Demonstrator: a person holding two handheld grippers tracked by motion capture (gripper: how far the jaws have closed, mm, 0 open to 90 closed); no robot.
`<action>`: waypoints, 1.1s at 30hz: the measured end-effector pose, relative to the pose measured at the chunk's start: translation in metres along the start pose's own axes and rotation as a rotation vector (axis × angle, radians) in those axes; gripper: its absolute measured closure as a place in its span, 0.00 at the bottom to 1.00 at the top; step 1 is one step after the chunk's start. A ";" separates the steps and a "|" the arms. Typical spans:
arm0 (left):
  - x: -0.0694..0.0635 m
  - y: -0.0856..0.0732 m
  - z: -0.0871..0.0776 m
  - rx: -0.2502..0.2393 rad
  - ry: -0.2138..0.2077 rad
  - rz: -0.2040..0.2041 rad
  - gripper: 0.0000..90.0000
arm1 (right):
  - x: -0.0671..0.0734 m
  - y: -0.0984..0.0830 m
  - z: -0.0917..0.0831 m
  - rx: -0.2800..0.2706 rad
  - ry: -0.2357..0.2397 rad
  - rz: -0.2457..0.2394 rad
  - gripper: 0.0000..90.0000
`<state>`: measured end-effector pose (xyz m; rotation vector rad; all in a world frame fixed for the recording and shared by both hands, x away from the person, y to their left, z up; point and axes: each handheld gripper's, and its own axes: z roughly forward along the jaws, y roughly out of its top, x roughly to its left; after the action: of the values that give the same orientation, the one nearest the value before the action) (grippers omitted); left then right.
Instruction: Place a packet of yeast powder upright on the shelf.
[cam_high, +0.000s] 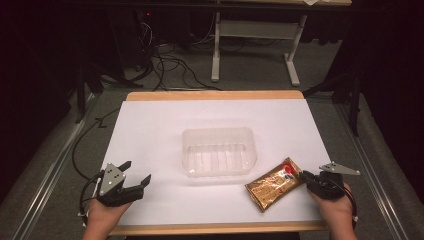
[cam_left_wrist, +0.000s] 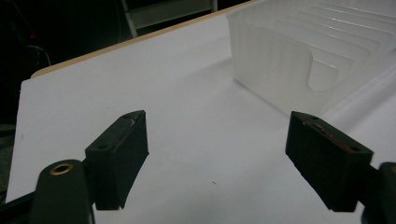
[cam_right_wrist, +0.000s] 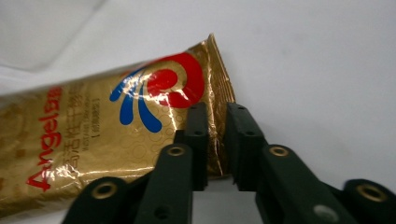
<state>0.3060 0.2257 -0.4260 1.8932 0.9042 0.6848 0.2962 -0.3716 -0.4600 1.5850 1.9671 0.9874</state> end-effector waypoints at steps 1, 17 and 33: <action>0.000 0.000 0.001 0.001 -0.003 0.003 0.24 | 0.000 0.000 0.000 0.000 0.000 0.000 0.85; -0.004 0.013 0.035 0.027 -0.011 -0.068 0.25 | 0.021 -0.016 -0.032 -0.041 0.074 -0.089 0.98; 0.003 0.015 0.035 -0.009 -0.021 -0.086 0.25 | 0.074 -0.024 -0.008 0.130 0.249 -0.347 1.00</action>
<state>0.3390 0.2058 -0.4280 1.8385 0.9618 0.6151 0.2563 -0.3050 -0.4648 1.1658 2.4163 0.9661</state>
